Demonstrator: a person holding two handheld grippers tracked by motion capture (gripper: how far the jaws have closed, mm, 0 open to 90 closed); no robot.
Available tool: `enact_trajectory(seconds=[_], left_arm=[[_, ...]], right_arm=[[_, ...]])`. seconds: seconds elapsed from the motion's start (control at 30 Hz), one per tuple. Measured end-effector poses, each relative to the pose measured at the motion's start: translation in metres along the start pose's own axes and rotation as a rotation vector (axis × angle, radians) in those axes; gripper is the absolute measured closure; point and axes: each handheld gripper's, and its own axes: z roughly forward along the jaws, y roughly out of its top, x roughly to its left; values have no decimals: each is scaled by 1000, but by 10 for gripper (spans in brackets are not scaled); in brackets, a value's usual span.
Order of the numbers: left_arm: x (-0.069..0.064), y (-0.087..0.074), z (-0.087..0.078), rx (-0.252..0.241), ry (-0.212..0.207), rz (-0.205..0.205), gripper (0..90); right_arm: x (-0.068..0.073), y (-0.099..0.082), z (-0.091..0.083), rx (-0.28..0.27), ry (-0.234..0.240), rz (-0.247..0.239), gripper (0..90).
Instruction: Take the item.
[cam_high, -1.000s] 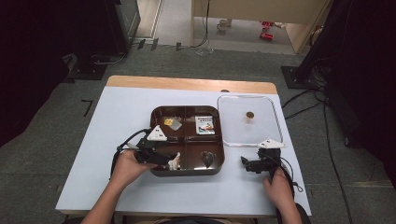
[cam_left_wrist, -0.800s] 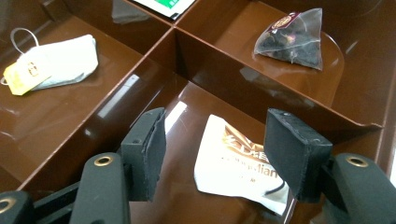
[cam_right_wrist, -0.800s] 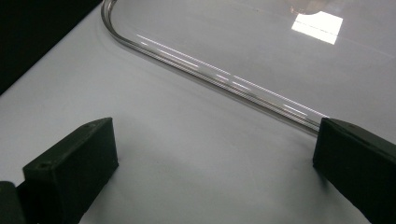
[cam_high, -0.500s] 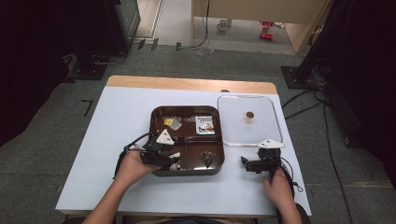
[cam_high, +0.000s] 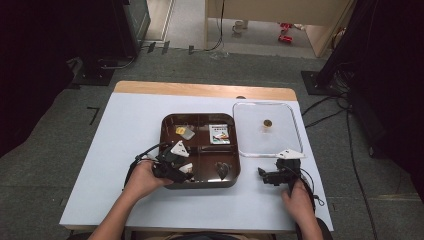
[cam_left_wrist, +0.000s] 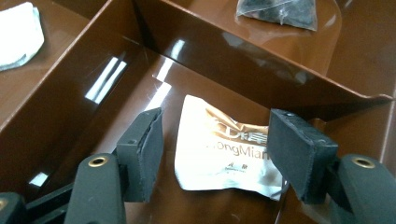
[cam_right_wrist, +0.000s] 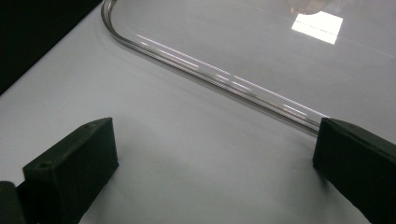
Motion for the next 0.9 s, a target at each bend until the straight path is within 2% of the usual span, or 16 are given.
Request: enact_trajectory(seconds=[0.07, 0.13, 0.17, 0.3, 0.43, 0.7, 0.77, 0.9], left_arm=[[-2, 1, 3, 40, 36, 19, 389], [-3, 2, 3, 50, 43, 29, 395], [-2, 3, 4, 59, 41, 9, 405], [-2, 4, 5, 76, 41, -2, 466], [-1, 5, 5, 90, 18, -39, 532], [-1, 5, 5, 99, 16, -50, 574], [-2, 5, 4, 98, 5, -45, 651], [-2, 5, 4, 102, 7, -54, 684]], right_arm=[[0, 0, 0, 1, 0, 2, 0], [0, 0, 0, 1, 0, 2, 0], [0, 0, 0, 0, 0, 2, 0], [0, 0, 0, 0, 0, 1, 0], [0, 0, 0, 0, 0, 0, 0], [0, 0, 0, 0, 0, 1, 0], [0, 0, 0, 0, 0, 2, 0], [0, 0, 0, 0, 0, 2, 0]])
